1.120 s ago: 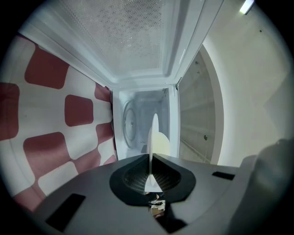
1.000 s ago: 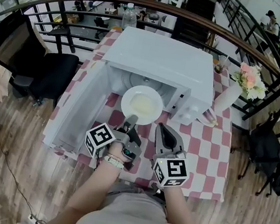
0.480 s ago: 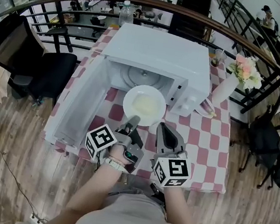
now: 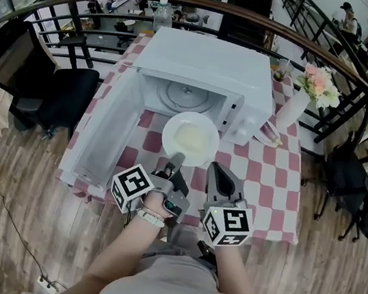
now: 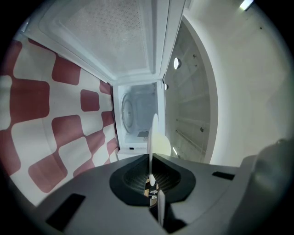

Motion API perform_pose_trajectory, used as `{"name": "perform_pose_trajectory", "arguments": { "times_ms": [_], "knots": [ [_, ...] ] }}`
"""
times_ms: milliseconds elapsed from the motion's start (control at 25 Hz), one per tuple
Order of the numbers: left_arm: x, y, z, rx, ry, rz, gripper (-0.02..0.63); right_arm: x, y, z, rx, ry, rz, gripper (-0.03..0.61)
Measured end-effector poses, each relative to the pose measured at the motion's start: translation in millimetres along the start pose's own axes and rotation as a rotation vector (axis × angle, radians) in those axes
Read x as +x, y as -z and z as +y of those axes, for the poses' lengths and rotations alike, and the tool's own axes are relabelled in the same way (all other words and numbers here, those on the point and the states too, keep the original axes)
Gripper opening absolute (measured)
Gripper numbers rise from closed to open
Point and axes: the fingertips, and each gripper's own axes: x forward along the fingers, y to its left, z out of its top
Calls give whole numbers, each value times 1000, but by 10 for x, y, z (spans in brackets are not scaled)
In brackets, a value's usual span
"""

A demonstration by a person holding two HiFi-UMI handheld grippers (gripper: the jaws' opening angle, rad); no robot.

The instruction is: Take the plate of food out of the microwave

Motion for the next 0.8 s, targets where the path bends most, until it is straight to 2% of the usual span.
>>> {"name": "perform_pose_trajectory", "arguments": {
  "times_ms": [800],
  "knots": [
    [-140,39,-182,-20,-1,21,14,-103,-191,94,2,13,-2,23]
  ]
}}
